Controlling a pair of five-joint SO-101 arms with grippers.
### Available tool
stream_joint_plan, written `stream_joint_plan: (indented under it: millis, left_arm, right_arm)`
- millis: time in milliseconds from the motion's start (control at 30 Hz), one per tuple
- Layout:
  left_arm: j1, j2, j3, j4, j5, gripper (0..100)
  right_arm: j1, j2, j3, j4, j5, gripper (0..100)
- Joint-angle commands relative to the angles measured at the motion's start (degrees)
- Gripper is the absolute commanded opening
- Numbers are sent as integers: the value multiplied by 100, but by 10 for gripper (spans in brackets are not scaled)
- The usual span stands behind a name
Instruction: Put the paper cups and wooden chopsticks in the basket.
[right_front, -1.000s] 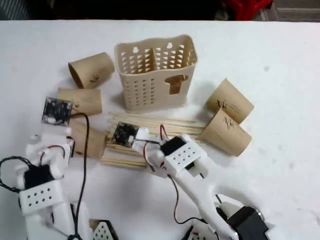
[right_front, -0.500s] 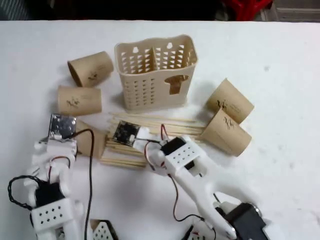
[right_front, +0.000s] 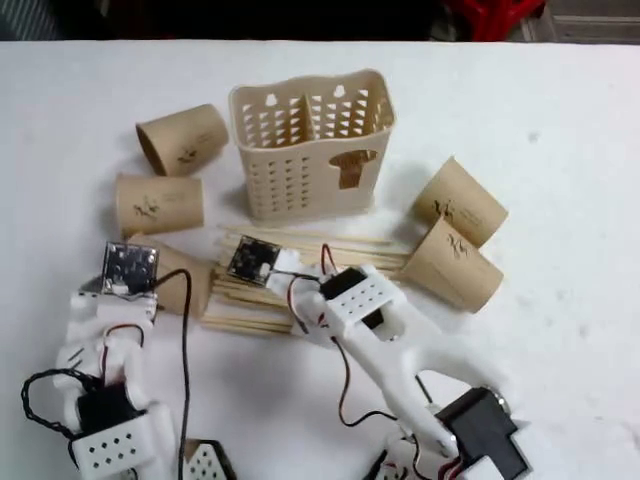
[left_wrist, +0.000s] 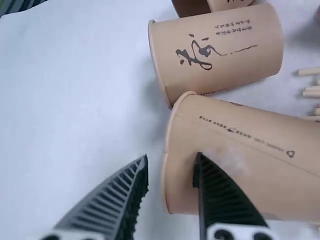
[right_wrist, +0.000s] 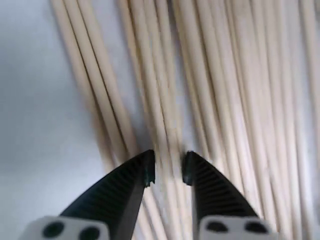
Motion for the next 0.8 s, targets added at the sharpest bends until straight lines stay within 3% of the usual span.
stream_joint_plan:
  millis: [0,467,567,767]
  left_arm:
    - [4,-286,149,448,-62,170]
    - [4,-585,141,712,-62,170]
    - [4,-585,141,721,-62,170]
    - [4,-585,141,721,-62,170]
  right_arm:
    - [22,-119,-158,-4,18,60]
    - [4,-2149,-167,901,-264,22]
    - [13,-2105,-202,919,-229,30]
    - [-101,-831,-976,884,-229,149]
